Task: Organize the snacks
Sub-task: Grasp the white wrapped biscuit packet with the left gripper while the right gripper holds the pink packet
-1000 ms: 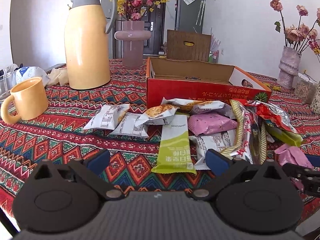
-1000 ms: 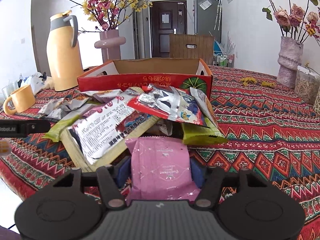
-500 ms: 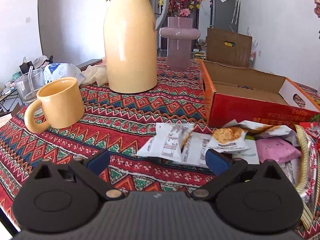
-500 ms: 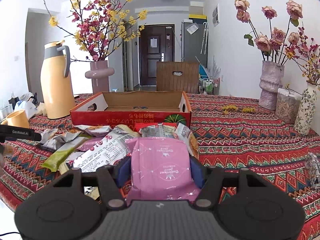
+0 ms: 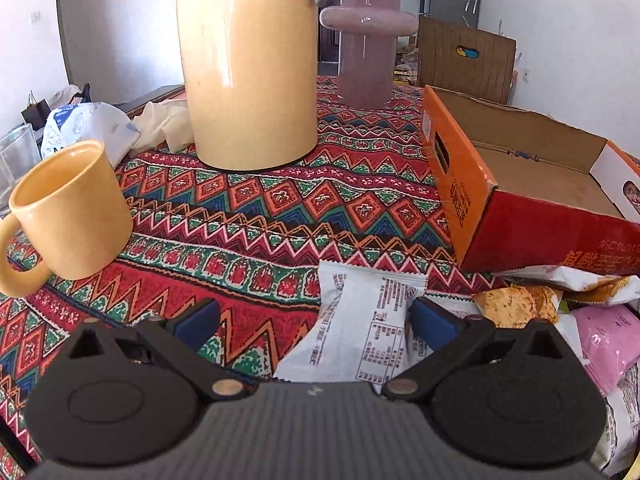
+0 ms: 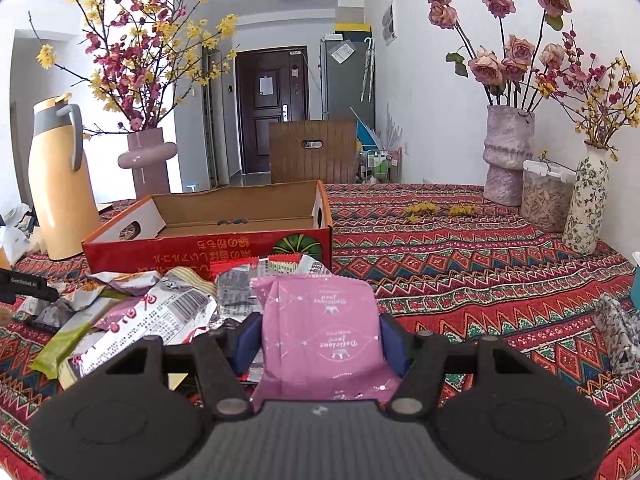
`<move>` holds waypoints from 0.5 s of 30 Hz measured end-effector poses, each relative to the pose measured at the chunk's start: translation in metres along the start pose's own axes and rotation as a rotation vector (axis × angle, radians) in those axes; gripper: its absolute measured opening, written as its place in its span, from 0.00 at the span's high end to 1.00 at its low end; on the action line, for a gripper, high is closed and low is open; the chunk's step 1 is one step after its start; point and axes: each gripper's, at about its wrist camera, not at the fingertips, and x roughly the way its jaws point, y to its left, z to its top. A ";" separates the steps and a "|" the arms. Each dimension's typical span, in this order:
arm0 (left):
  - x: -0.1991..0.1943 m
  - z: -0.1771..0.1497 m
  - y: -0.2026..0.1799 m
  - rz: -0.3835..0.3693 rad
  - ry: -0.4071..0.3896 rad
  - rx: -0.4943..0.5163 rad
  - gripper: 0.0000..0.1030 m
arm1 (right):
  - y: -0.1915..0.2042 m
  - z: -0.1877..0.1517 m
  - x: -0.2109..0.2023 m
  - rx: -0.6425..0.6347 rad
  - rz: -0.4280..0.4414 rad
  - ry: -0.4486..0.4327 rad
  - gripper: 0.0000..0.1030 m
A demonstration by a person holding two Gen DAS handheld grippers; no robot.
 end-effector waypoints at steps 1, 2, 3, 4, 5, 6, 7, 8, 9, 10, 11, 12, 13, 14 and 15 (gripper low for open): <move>0.002 0.000 0.002 -0.009 0.005 -0.009 0.00 | 0.001 -0.001 0.001 0.001 -0.001 0.003 0.40; 0.003 0.001 0.004 -0.019 0.012 -0.017 0.00 | 0.000 -0.001 0.002 0.002 -0.001 0.004 0.40; 0.004 0.000 0.005 -0.029 0.019 -0.024 0.00 | 0.001 -0.001 0.003 0.003 -0.001 0.006 0.40; 0.005 0.000 0.007 -0.038 0.027 -0.033 0.00 | 0.001 -0.001 0.004 0.003 -0.001 0.007 0.40; 0.007 0.001 0.008 -0.046 0.041 -0.043 0.00 | 0.002 -0.001 0.005 0.004 -0.001 0.008 0.40; 0.010 0.001 0.009 -0.047 0.061 -0.047 0.00 | 0.002 -0.001 0.005 0.004 -0.001 0.007 0.40; 0.010 0.001 0.007 -0.025 0.064 -0.031 0.00 | 0.002 -0.001 0.005 0.004 -0.001 0.007 0.40; 0.010 0.001 0.007 -0.022 0.064 -0.024 0.00 | 0.002 -0.001 0.005 0.004 -0.001 0.008 0.40; 0.010 0.001 0.007 -0.024 0.065 -0.025 0.00 | 0.002 -0.001 0.005 0.004 -0.001 0.008 0.40; 0.010 0.001 0.007 -0.025 0.065 -0.023 0.00 | 0.002 -0.001 0.005 0.005 -0.001 0.007 0.40; 0.010 0.001 0.007 -0.028 0.065 -0.021 0.00 | 0.002 -0.001 0.005 0.005 -0.002 0.007 0.40; 0.009 0.001 0.008 -0.034 0.063 -0.018 0.00 | 0.001 -0.002 0.005 0.007 -0.002 0.007 0.40; 0.009 0.000 0.007 -0.042 0.061 -0.012 0.00 | 0.001 -0.002 0.005 0.007 -0.003 0.007 0.40; 0.008 0.000 0.007 -0.045 0.058 -0.005 0.00 | 0.001 -0.002 0.005 0.007 -0.003 0.007 0.40; 0.007 -0.001 0.006 -0.040 0.053 0.002 0.00 | 0.001 -0.002 0.005 0.007 -0.003 0.007 0.40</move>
